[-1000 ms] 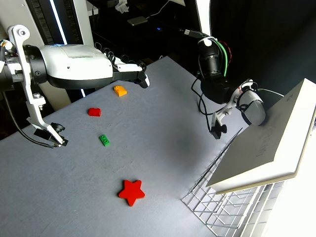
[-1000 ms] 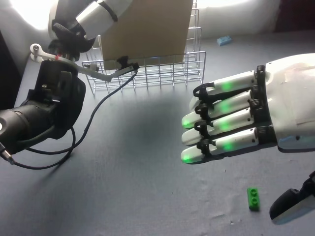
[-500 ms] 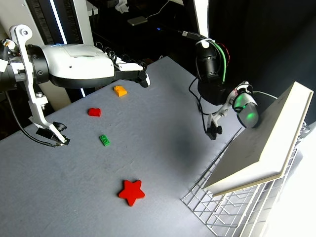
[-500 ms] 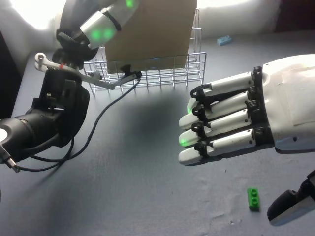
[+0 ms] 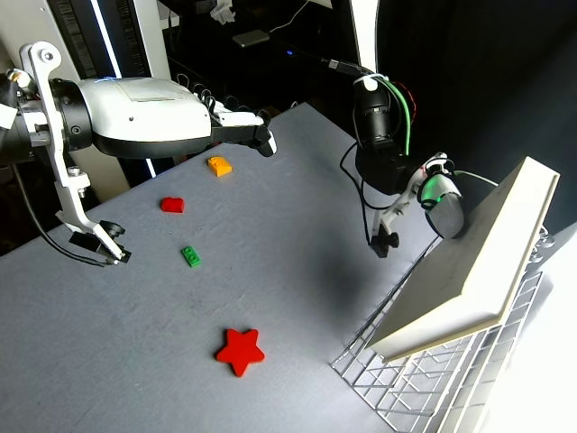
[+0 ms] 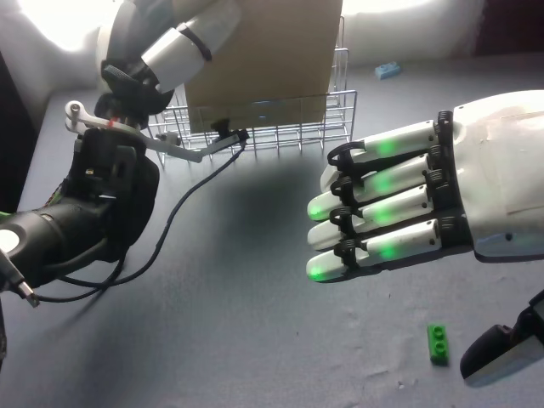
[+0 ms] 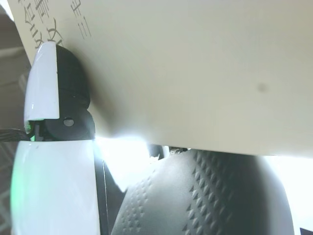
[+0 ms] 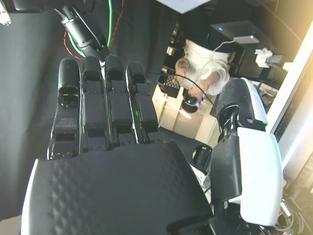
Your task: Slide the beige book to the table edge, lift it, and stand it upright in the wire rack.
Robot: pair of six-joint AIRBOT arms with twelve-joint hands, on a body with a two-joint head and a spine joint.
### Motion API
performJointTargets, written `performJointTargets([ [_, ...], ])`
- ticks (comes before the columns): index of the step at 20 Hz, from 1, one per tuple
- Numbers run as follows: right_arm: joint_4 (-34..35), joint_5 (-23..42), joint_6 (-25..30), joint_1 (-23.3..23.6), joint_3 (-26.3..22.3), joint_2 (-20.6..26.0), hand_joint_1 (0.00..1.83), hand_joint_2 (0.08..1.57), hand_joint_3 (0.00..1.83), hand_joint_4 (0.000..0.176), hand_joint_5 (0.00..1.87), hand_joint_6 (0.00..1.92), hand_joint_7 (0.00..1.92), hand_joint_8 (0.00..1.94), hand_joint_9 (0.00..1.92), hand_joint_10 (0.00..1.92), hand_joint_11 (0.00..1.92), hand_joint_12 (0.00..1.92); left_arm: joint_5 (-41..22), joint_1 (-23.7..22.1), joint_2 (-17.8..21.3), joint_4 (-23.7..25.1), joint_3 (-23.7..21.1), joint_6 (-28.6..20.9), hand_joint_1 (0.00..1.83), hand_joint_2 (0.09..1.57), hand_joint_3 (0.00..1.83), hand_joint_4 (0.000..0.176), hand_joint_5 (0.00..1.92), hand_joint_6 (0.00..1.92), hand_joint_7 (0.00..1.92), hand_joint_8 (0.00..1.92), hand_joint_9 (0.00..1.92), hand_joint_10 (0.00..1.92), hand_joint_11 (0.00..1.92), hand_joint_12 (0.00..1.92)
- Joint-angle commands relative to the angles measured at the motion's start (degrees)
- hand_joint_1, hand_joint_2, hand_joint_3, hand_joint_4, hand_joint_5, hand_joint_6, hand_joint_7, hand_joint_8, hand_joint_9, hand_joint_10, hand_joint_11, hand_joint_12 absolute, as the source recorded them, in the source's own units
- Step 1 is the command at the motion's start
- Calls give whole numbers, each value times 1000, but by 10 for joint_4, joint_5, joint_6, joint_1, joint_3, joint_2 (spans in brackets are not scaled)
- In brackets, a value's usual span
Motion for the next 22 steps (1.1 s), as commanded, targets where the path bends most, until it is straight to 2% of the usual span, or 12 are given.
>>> performJointTargets([
  [1,44,22,2,7,-2,2,200,1055,1,0,292,1,310,0,300,0,0,790,-67,1,0,0,0,-10,1355,1194,1,0,779,1128,781,1351,805,1425,781,1359],
  [3,44,22,2,7,-2,2,181,1048,0,0,308,5,327,5,320,6,0,851,-68,3,-1,-4,-1,-9,1357,1187,1,0,768,1155,812,1300,820,1400,768,1360],
  [7,44,22,2,7,-2,2,168,1056,0,0,299,7,321,6,306,5,0,829,-69,8,-3,-11,-1,-8,1360,1177,0,0,807,1120,820,1275,832,1376,804,1296],
  [11,44,23,2,5,-2,1,182,1046,0,0,294,0,320,1,317,5,0,852,-70,10,-5,-15,-5,-7,1357,1184,0,0,840,1076,781,1327,800,1417,756,1333],
  [15,44,24,2,5,-2,0,163,1051,0,0,305,6,334,5,327,7,0,888,-71,12,-6,-19,-4,-7,1355,1188,1,0,826,1090,772,1344,798,1424,758,1351],
  [17,44,24,2,5,-2,0,179,1051,0,0,293,0,318,0,310,0,0,850,-72,13,-6,-20,-2,-7,1350,1202,1,0,802,1124,748,1387,766,1463,695,1392],
  [22,44,25,1,5,-2,0,177,1047,0,0,297,4,328,5,317,6,0,849,-72,11,-6,-24,1,-7,1352,1194,1,0,820,1104,769,1348,769,1458,697,1439],
])
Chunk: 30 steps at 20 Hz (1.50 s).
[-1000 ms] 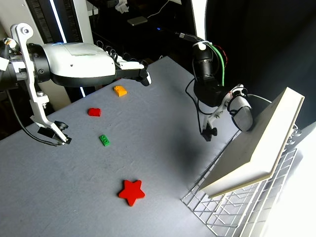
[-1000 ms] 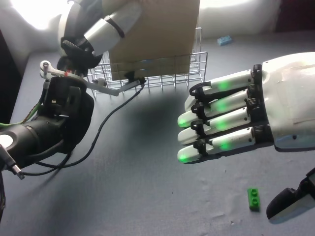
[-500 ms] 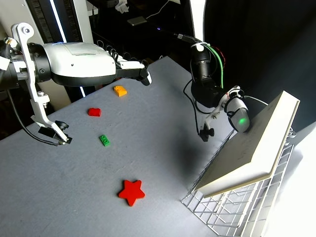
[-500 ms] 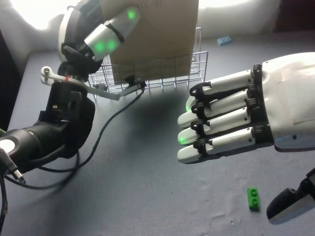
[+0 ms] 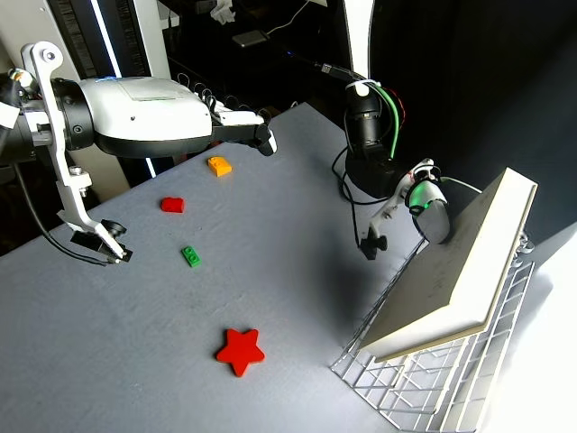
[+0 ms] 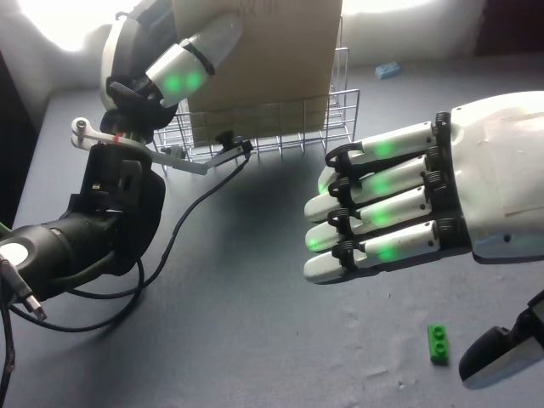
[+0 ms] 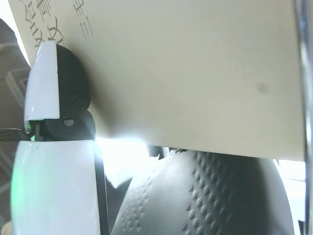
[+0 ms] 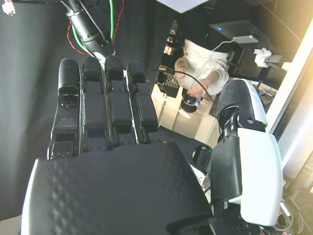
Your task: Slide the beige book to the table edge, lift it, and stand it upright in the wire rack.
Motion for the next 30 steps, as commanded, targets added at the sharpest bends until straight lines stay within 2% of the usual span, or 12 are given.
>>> performJointTargets([
  [1,44,24,2,5,-2,2,167,1047,0,0,295,3,327,3,319,5,0,856,-64,-3,2,-2,5,-11,1336,1207,0,0,777,1133,775,1355,760,1493,634,1461],
  [2,44,24,2,5,-2,2,168,1047,0,0,296,2,327,2,319,5,0,858,-64,-3,2,-2,5,-11,1336,1206,0,0,779,1133,778,1351,760,1490,633,1459],
  [4,44,24,1,5,-2,2,184,1045,0,0,309,3,340,2,332,4,0,871,-64,-3,2,-2,6,-11,1191,1191,1,0,890,1166,772,1275,709,986,587,1397],
  [6,44,24,1,5,-2,2,176,1054,3,0,309,2,339,1,326,1,0,868,-64,-3,2,-2,6,-11,1189,1198,0,0,894,1221,749,1248,719,815,561,1345],
  [7,44,24,1,5,-2,2,148,1058,4,0,300,0,336,0,321,0,0,850,-64,-3,2,-2,6,-11,1124,1203,2,0,816,1245,730,744,723,735,567,1279],
  [9,44,24,1,5,-2,2,183,1047,0,0,303,2,331,0,320,0,0,842,-65,-4,2,-3,6,-11,1102,1210,0,0,787,1265,796,291,721,582,522,1239],
  [10,44,24,1,5,-2,2,196,1046,0,0,305,2,330,0,318,0,0,842,-65,-4,2,-3,6,-11,1053,1139,0,0,664,694,799,208,728,549,519,1220],
  [11,44,24,1,5,-2,2,169,1048,0,0,310,4,338,3,323,2,0,850,-65,-4,2,-3,5,-11,1009,1127,0,0,697,376,808,138,734,504,517,1187],
  [13,44,24,1,5,-2,2,163,1054,2,0,287,0,332,1,323,2,0,855,-65,-4,2,-3,5,-11,866,1093,0,0,747,44,739,10,681,300,371,1151],
  [18,44,24,1,5,-2,3,157,1057,0,0,285,5,321,5,301,6,0,847,-66,-4,4,-4,5,-11,711,1023,0,0,608,0,561,0,552,36,163,1089],
  [23,44,25,1,4,-2,6,151,1065,2,0,299,7,323,3,302,4,0,843,-66,2,13,-5,1,-11,697,983,0,0,465,0,408,0,403,0,26,1018],
  [30,49,34,-11,3,-2,9,182,1044,0,0,281,1,317,1,313,3,0,831,-63,1,34,-6,-5,-11,762,966,0,0,484,5,434,9,440,18,40,955],
])
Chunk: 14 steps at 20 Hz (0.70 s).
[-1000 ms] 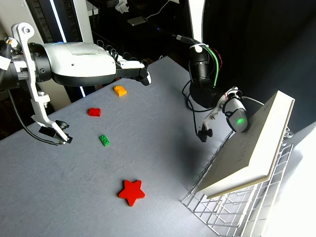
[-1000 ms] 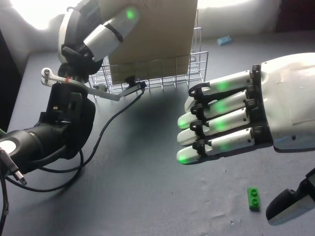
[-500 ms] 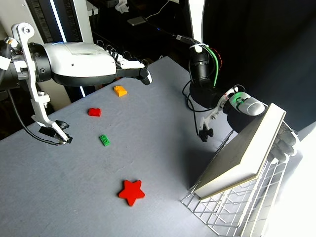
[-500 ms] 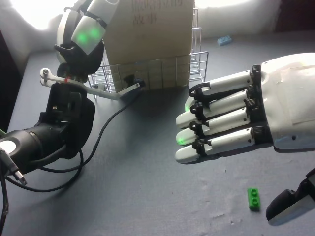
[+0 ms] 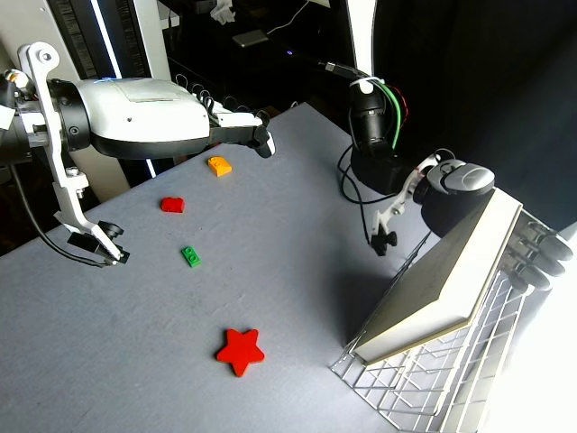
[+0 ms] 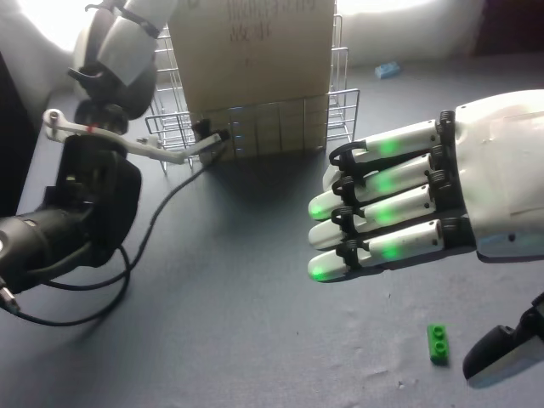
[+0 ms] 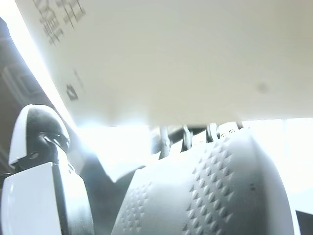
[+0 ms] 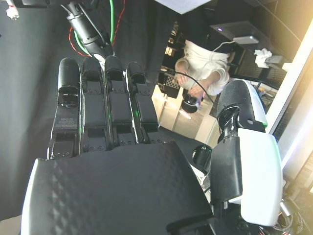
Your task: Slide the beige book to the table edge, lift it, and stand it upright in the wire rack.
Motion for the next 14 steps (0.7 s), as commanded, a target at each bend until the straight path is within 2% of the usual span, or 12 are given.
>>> performJointTargets([
  [1,48,29,-2,3,-2,5,205,1040,0,0,279,1,310,0,306,0,0,825,-63,0,11,5,-4,-5,699,988,7,0,453,2,434,7,446,18,41,957],
  [5,66,42,-8,2,-2,10,187,1068,7,0,289,7,313,4,300,3,0,836,-60,-1,42,6,-26,-1,678,1027,4,0,470,7,466,5,471,13,95,962],
  [8,122,50,-59,-13,-2,15,265,1079,5,0,316,9,342,7,338,11,0,924,-56,1,78,6,-54,6,663,1053,9,0,476,12,467,7,476,11,89,958],
  [10,124,51,-59,-16,-2,18,280,1108,9,0,300,2,344,2,349,8,0,951,-52,3,101,7,-70,11,704,1076,9,0,515,12,512,14,528,22,127,1000],
  [11,124,54,-59,-16,-2,19,306,1110,5,0,302,2,352,3,353,7,0,968,-49,4,116,7,-81,15,776,1065,2,0,557,13,564,14,557,23,123,1037],
  [13,124,55,-59,-17,-2,20,343,1134,9,0,330,9,358,3,357,5,0,1014,-44,8,142,8,-98,22,798,1130,4,0,627,16,647,16,631,36,130,1149],
  [14,124,56,-58,-17,-3,20,429,1142,4,0,443,29,461,14,451,26,26,1119,-38,10,155,16,-107,25,832,1178,5,0,706,34,697,27,701,71,202,1268],
])
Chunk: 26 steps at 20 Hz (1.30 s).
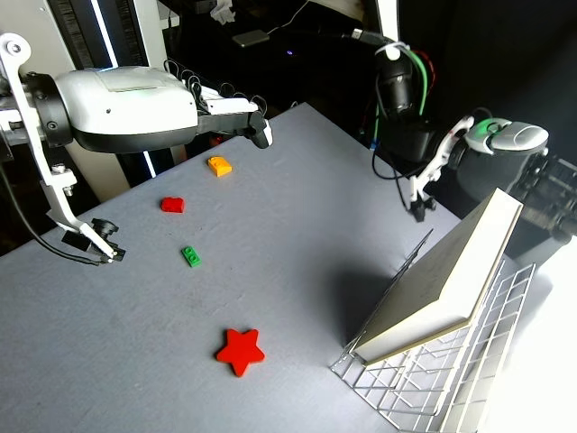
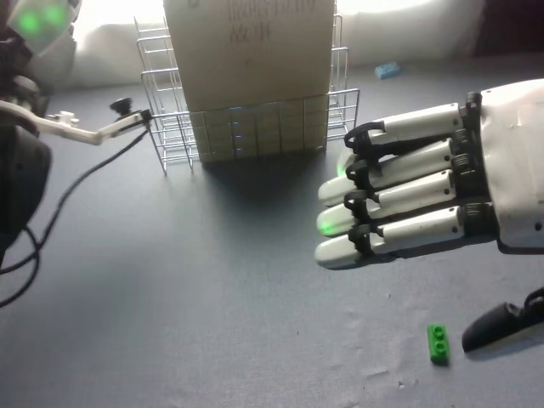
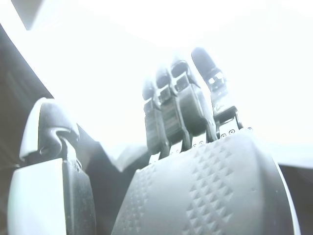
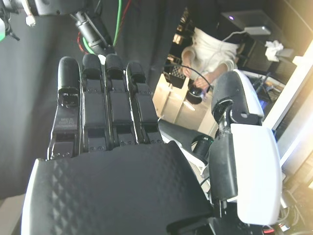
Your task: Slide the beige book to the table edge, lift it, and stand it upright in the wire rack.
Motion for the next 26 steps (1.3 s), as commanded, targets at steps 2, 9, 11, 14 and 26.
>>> performJointTargets([
  [2,47,33,6,3,-3,4,550,1155,2,0,618,42,630,21,640,67,137,1240,-50,2,30,18,-12,-4,1075,1260,7,34,682,1337,726,1159,711,592,337,1496],
  [9,47,34,5,4,-3,5,868,1155,0,0,608,1770,635,1882,728,1899,799,1914,13,15,139,130,-69,0,1287,1265,0,0,156,370,689,1535,740,1917,740,1921],
  [11,48,34,5,4,-3,5,1056,1142,0,0,651,1915,727,1939,863,1920,953,1921,28,22,172,170,-90,7,1300,1265,2,0,341,325,683,1552,796,1921,772,1921],
  [14,51,35,6,3,-4,6,1167,1146,0,0,755,1921,866,1941,1002,1921,1120,1921,43,31,226,234,-126,35,1097,1294,48,0,539,1337,817,1851,947,1921,899,1921],
  [26,100,62,-22,0,-4,12,1166,1289,58,0,1184,1921,1337,1941,1471,1921,1658,1921,73,5,382,590,-200,53,1353,1252,8,0,1145,1921,1285,1921,1320,1921,1335,1921],
])
